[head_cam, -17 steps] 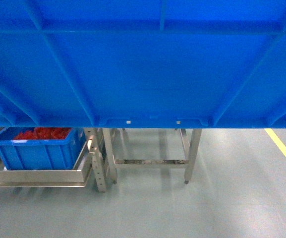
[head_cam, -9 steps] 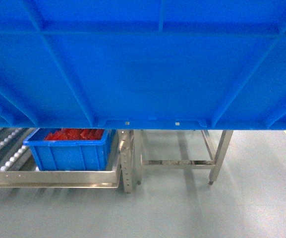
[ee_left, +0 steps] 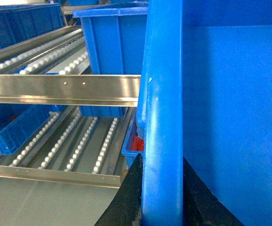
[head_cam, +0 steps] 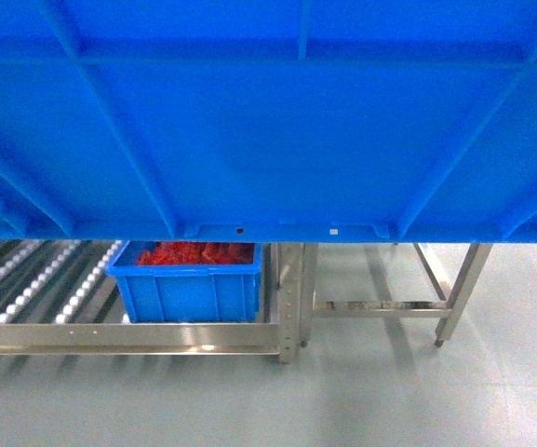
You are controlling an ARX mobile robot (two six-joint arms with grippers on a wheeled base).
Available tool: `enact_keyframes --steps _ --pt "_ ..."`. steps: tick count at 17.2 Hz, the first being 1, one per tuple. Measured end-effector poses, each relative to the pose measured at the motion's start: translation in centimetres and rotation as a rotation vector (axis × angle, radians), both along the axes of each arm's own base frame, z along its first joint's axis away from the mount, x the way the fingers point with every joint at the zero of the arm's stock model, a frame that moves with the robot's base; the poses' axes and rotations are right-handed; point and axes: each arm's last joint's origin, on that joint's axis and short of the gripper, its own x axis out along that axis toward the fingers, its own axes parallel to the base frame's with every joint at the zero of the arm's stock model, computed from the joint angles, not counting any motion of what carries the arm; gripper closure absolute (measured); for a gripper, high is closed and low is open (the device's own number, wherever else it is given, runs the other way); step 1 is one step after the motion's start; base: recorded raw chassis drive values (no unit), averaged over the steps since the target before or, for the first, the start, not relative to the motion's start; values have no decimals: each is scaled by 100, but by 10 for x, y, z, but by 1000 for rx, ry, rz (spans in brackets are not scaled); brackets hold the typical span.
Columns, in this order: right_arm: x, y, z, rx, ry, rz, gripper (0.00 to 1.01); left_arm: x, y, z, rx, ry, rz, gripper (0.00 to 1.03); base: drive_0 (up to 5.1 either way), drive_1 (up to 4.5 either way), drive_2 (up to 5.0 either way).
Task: Place box next to blue box on left shelf
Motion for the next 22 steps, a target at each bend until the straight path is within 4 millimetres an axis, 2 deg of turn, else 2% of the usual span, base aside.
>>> enact_keyframes --steps 6,22 --pt "0 0 0 1 -1 0 91 0 0 0 -1 -1 0 91 -458 103 389" --pt "0 0 0 0 0 0 91 0 0 0 0 0 0 91 -499 246 246"
